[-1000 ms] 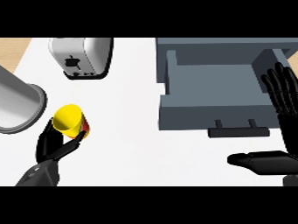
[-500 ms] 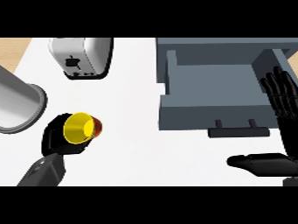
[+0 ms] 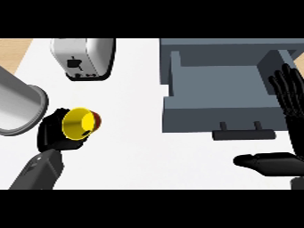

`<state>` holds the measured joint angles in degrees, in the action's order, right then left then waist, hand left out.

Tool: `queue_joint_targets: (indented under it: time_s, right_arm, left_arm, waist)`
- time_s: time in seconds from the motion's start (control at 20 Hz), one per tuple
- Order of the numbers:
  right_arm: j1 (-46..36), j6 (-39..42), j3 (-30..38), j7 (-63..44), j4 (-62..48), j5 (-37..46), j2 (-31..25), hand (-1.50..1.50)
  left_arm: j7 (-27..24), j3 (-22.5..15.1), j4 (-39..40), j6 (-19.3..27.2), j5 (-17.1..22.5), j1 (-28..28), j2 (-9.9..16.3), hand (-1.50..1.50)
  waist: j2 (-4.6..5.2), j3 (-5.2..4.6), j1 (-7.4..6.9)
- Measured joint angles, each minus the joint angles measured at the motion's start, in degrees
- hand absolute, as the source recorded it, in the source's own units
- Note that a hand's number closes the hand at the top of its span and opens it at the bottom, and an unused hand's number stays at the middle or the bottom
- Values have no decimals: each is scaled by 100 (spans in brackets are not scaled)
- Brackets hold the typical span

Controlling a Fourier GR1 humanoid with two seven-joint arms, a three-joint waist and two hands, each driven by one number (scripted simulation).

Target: Pick up the cup, place it into the drawer and close the drawer

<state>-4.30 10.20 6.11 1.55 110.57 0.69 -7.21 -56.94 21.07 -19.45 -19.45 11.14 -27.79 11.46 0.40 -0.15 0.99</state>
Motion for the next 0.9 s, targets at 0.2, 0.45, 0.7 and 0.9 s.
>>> queue_joint_targets:
  time_s: [0.2,0.45,0.7,0.9]
  right_arm:
    - [20,47,76,-41,39,-55,-70,-150]
    - [-71,42,183,-147,8,-140,-117,-150]
    - [63,108,336,-102,45,-246,-188,-150]
    - [146,115,330,-21,23,-202,-170,-150]
  left_arm:
    - [17,-61,-318,-37,36,-21,-33,150]
    - [237,-331,-897,-30,-15,-265,-216,150]
    - [702,-674,-1882,251,-77,-488,-439,150]
    - [1350,-925,-2741,585,-90,-733,-633,150]
  waist:
    - [-22,4,-31]
    - [-46,12,-74]
    - [-74,20,-123]
    - [-79,21,-138]
